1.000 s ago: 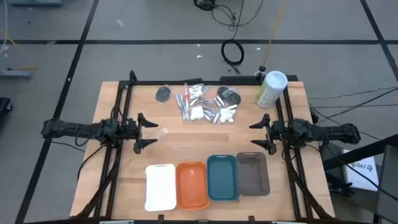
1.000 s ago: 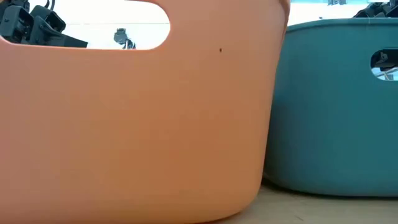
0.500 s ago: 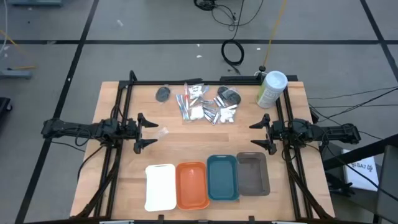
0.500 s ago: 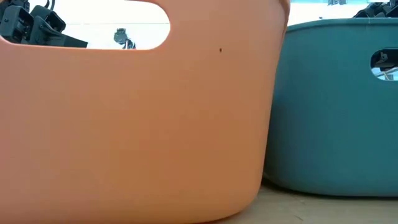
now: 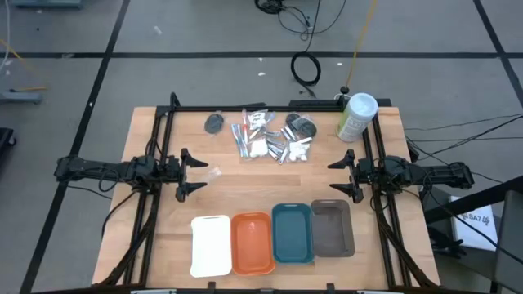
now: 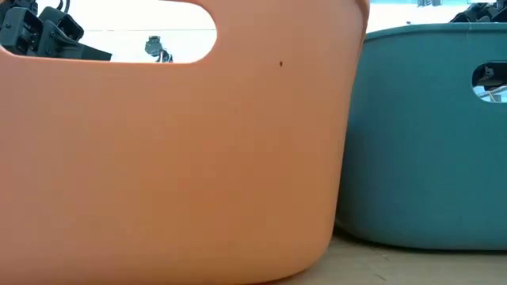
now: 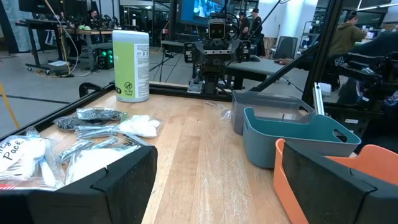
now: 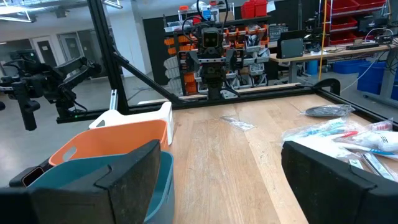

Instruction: Pick & Place Travel size toiletries

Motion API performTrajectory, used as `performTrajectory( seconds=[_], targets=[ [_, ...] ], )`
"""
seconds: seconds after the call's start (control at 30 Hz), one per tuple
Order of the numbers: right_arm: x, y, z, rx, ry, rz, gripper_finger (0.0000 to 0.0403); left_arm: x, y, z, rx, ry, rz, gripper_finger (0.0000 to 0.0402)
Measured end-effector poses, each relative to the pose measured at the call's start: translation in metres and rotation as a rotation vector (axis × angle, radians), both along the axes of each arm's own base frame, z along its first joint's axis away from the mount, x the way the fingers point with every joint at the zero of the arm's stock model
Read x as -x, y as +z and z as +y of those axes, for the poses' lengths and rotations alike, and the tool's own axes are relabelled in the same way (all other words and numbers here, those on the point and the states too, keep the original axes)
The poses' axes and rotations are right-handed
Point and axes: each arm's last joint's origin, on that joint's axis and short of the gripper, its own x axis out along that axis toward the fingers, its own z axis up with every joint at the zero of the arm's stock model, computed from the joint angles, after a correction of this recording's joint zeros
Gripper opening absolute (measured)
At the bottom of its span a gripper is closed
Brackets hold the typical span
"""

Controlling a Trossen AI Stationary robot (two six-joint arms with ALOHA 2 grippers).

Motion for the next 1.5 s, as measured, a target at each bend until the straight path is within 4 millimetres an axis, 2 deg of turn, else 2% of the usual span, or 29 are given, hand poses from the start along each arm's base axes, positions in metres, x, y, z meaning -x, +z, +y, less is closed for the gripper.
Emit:
performTrajectory(
  seconds=[1.37, 1.5],
  targets=[
    [0.0000, 0.0001, 0.0000, 0.000, 0.000, 0.000, 0.0320, 0.0000, 0.0000, 0.0000, 0.000, 0.000, 0.000, 0.0340],
    [0.0002, 0.0044, -0.0001, -0.002, -0.002, -0.045, 0.0320, 0.0000, 0.0000, 0.0000, 0.000, 0.000, 0.000, 0.0340]
  ],
)
